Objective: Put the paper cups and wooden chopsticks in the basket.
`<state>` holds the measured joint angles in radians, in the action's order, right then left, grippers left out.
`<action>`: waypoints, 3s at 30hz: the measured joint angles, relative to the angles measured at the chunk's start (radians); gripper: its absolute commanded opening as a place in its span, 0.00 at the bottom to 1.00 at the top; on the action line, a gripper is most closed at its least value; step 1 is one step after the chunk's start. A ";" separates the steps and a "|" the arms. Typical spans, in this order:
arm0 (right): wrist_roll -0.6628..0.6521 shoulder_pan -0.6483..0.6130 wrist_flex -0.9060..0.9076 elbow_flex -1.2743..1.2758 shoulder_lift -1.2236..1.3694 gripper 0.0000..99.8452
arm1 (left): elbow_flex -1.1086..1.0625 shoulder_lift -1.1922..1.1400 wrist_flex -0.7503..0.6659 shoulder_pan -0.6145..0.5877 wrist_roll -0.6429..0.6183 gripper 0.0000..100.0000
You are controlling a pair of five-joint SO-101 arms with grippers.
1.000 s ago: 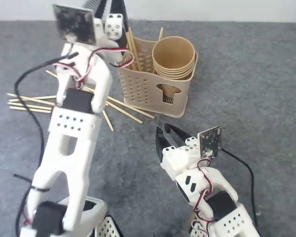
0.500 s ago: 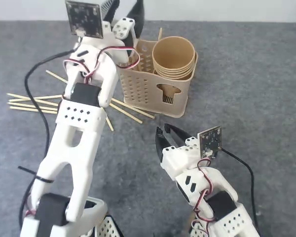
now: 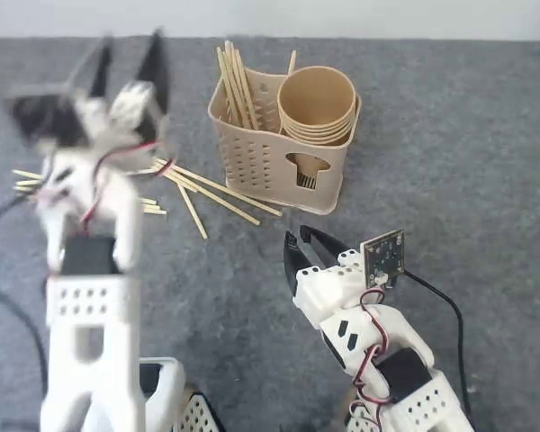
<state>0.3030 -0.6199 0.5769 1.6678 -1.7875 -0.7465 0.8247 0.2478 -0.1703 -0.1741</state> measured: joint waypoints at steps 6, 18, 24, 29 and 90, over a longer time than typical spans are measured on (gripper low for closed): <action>0.000 0.000 0.000 0.000 0.000 0.10 | -0.264 0.087 0.020 -0.199 -0.048 0.20; 0.000 0.000 0.000 0.000 0.000 0.10 | 0.026 -0.450 0.241 -0.350 -0.272 0.20; 0.000 0.000 0.000 0.000 0.000 0.10 | 0.327 -0.809 0.330 -0.433 -0.327 0.20; 0.000 0.000 0.000 0.000 0.000 0.10 | 0.592 -1.085 0.459 -0.482 -0.328 0.20; -0.158 -0.109 0.250 -0.180 0.201 0.10 | 2.375 -1.818 1.475 -0.660 -0.180 0.01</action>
<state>0.1450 -0.7288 0.8270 1.4883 -1.5865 1.6287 -0.9935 1.7223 -0.8301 -0.3537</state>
